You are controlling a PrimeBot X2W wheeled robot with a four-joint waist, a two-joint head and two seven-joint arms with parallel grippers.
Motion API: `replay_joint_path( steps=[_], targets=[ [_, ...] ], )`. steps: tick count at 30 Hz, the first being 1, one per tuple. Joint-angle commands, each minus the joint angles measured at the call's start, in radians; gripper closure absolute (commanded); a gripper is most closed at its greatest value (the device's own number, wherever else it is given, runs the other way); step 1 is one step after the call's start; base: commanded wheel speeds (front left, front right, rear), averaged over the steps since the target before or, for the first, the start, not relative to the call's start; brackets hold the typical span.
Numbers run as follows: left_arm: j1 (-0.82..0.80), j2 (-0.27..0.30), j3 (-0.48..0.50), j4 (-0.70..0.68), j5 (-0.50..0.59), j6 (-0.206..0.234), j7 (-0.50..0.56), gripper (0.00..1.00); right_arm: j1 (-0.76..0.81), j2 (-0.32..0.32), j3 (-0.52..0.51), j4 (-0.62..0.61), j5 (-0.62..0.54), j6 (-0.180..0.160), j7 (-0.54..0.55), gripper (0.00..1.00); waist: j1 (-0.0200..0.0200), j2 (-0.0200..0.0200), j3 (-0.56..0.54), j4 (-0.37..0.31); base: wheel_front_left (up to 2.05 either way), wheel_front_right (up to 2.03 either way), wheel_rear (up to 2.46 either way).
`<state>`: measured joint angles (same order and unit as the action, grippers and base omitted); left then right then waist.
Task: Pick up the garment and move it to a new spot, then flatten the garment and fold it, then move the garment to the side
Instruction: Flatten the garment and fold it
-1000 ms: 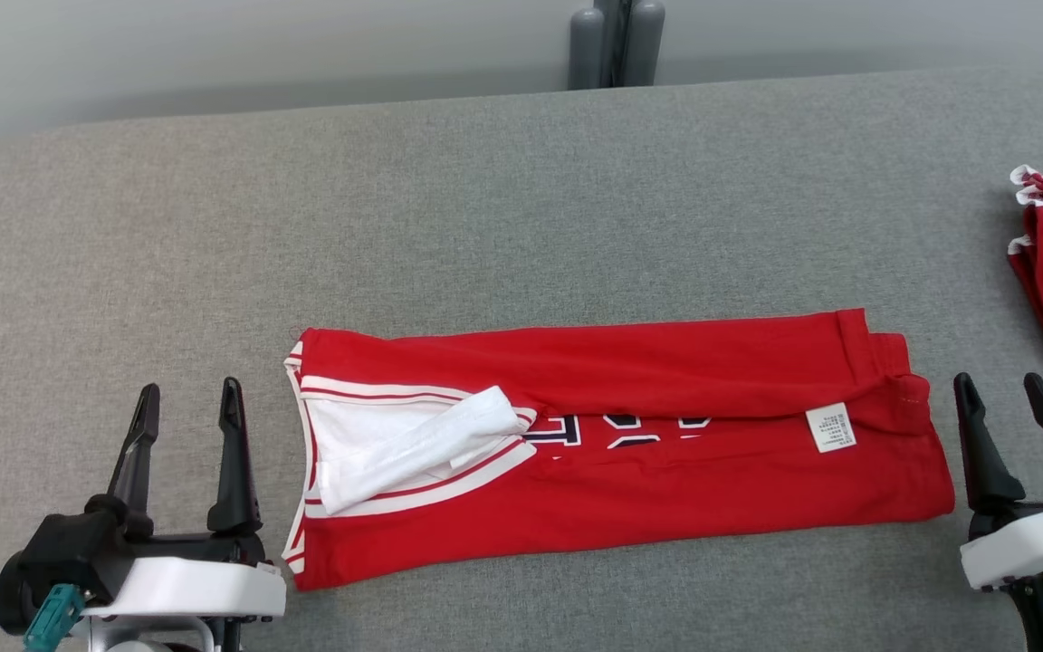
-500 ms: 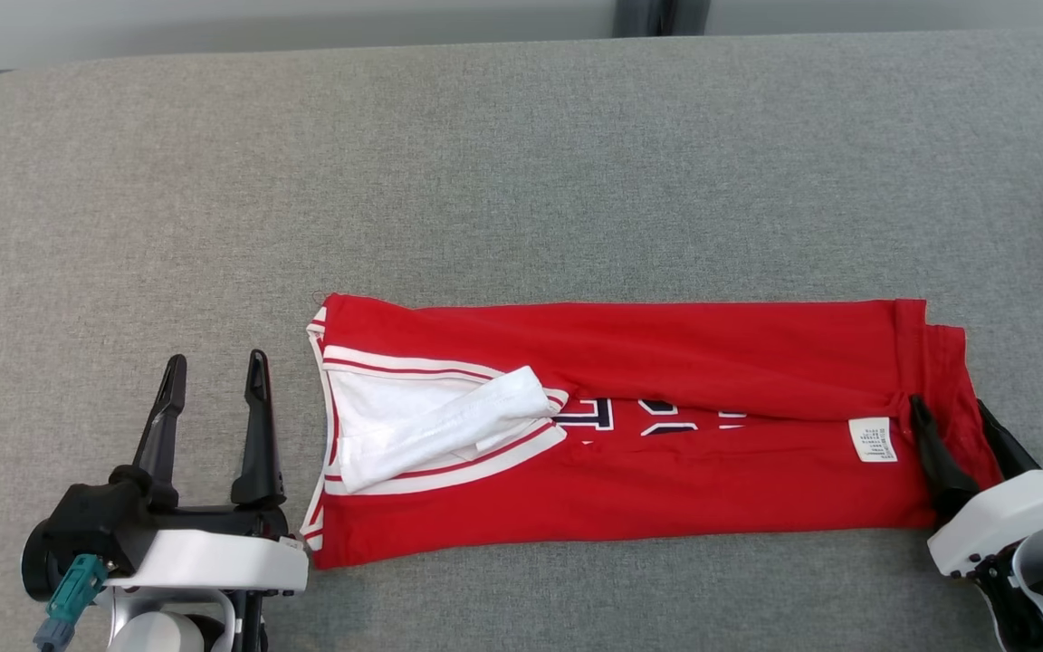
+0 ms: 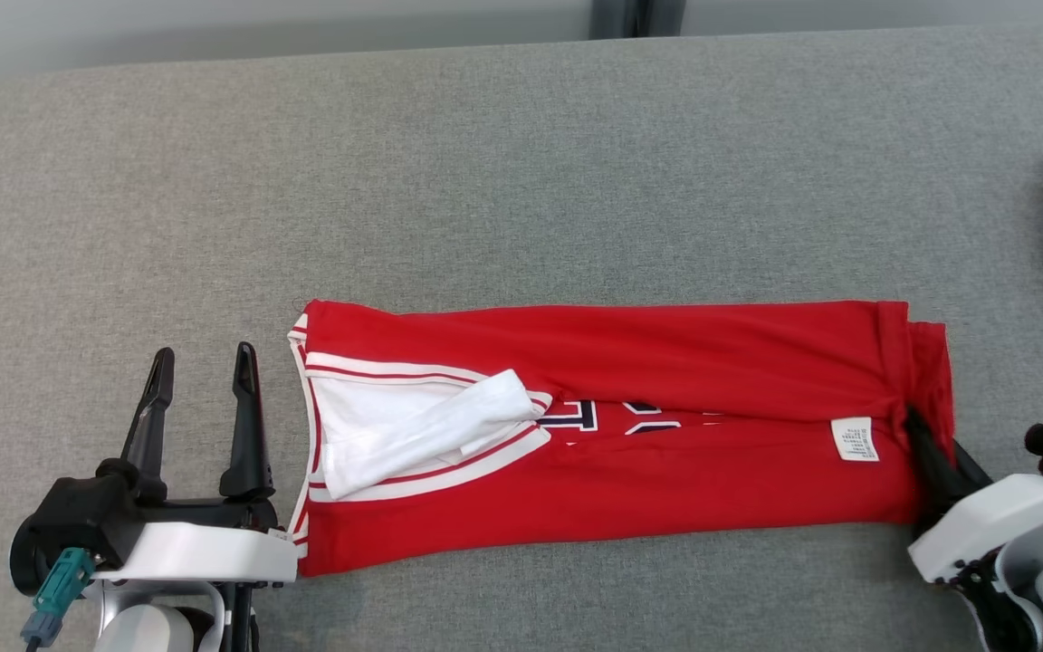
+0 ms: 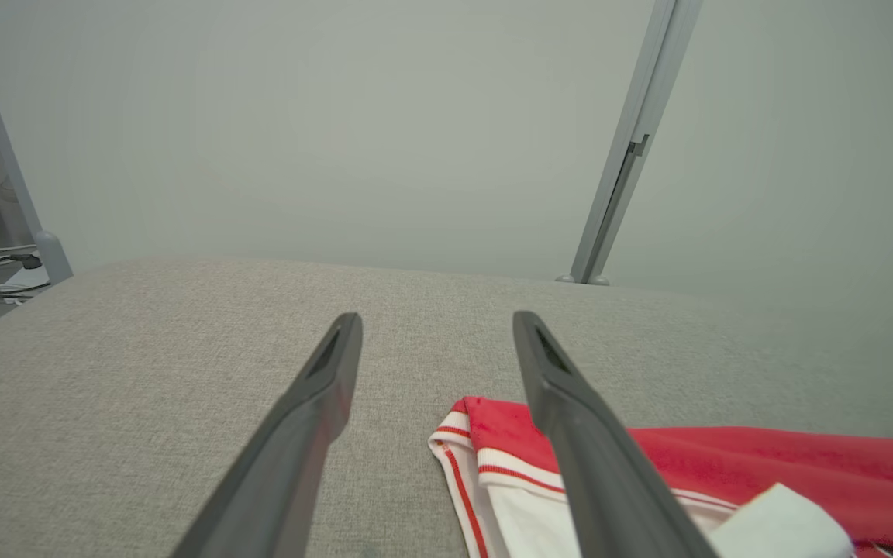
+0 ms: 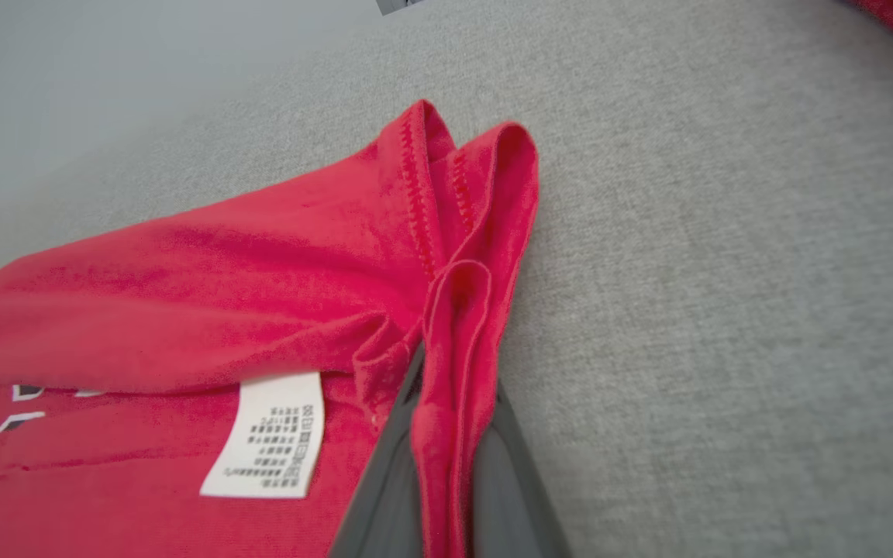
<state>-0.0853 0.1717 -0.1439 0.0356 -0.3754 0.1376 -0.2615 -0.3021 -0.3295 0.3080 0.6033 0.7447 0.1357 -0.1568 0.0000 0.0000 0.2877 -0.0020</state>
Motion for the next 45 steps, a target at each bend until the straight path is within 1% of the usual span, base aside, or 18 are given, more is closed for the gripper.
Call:
replay_joint_path(
  steps=[1,8,11,13,17,19,20,23,24,27,28,32,36,37,39,41,45],
  targets=[
    [-0.003,0.004,0.005,0.0,0.003,-0.001,-0.004,0.0,0.021,-0.023,0.001,0.03,0.007,-0.009,0.001,1.0,0.0,0.0,-0.002,-0.003,0.0,0.0,0.0],
    [0.012,0.002,0.022,-0.003,0.0,0.002,-0.004,0.0,0.014,-0.112,-0.031,0.019,0.041,-0.008,-0.05,1.0,0.0,0.0,-0.01,-0.029,0.0,0.0,0.0],
    [0.003,0.005,0.017,-0.003,0.004,-0.005,-0.004,0.0,-0.002,-0.161,-0.052,0.019,0.041,-0.007,-0.064,1.0,0.0,0.0,-0.01,-0.036,0.0,0.0,0.0],
    [-0.001,0.007,0.017,-0.001,0.005,-0.005,-0.004,0.0,-0.007,-0.182,-0.055,0.025,0.042,-0.007,-0.066,1.0,0.0,0.0,-0.013,-0.039,0.0,0.0,0.0],
    [-0.002,0.009,0.017,-0.001,0.008,-0.007,-0.004,0.0,-0.028,-0.205,-0.035,-0.005,0.032,-0.005,-0.054,1.0,0.0,0.0,-0.016,-0.045,0.0,0.0,0.0],
    [0.002,0.01,0.017,0.0,0.007,-0.009,-0.004,0.0,-0.036,-0.195,-0.021,-0.045,0.029,-0.005,-0.041,1.0,0.0,0.0,-0.02,-0.047,0.0,0.0,0.0],
    [0.008,0.01,0.02,-0.001,0.005,-0.007,-0.004,0.0,-0.04,-0.182,-0.014,-0.097,0.021,-0.005,-0.021,1.0,0.0,0.0,-0.025,-0.05,0.0,0.0,0.0],
    [0.02,0.01,0.024,-0.002,0.001,-0.004,-0.004,0.0,-0.042,-0.15,-0.01,-0.201,0.001,-0.005,0.016,1.0,0.0,0.0,-0.035,-0.056,0.0,0.0,0.0],
    [0.023,0.01,0.025,-0.002,0.0,-0.004,-0.004,0.0,-0.045,-0.131,-0.007,-0.242,-0.006,-0.005,0.03,1.0,0.0,0.0,-0.037,-0.058,0.0,0.0,0.0],
    [0.026,0.009,0.019,0.0,0.0,-0.004,-0.004,0.0,-0.053,-0.06,-0.002,-0.35,-0.041,-0.005,0.074,1.0,0.0,0.0,-0.048,-0.056,0.0,0.0,0.0],
    [0.024,0.008,0.016,0.001,0.001,-0.006,-0.004,0.0,-0.054,-0.027,0.004,-0.382,-0.05,-0.005,0.089,1.0,0.0,0.0,-0.051,-0.053,0.0,0.0,0.0],
    [0.008,0.003,0.001,0.01,-0.001,-0.015,-0.004,0.0,-0.057,0.088,0.052,-0.469,-0.099,-0.005,0.138,1.0,0.0,0.0,-0.06,-0.028,0.0,0.0,0.0],
    [0.0,-0.003,-0.012,0.022,-0.003,-0.022,-0.004,0.0,-0.065,0.199,0.138,-0.477,-0.117,-0.005,0.162,1.0,0.0,0.0,-0.064,0.001,0.0,0.0,0.0],
    [0.0,-0.003,-0.012,0.022,-0.003,-0.022,-0.004,0.0,-0.065,0.199,0.138,-0.477,-0.117,-0.005,0.162,1.0,0.0,0.0,-0.064,0.001,0.0,0.0,0.0],
    [-0.005,-0.008,-0.016,0.028,-0.003,-0.027,-0.004,0.0,-0.071,0.229,0.192,-0.457,-0.112,-0.005,0.162,1.0,0.0,0.0,-0.065,0.017,0.0,0.0,0.0],
    [-0.011,-0.013,-0.023,0.035,-0.001,-0.032,-0.004,0.0,-0.079,0.251,0.242,-0.422,-0.101,-0.005,0.149,1.0,0.0,0.0,-0.065,0.035,0.0,0.0,0.0],
    [-0.022,-0.024,-0.033,0.05,0.003,-0.043,-0.004,0.0,-0.097,0.27,0.309,-0.326,-0.086,-0.005,0.107,1.0,0.0,0.0,-0.063,0.068,0.0,0.0,0.0]
  ],
)
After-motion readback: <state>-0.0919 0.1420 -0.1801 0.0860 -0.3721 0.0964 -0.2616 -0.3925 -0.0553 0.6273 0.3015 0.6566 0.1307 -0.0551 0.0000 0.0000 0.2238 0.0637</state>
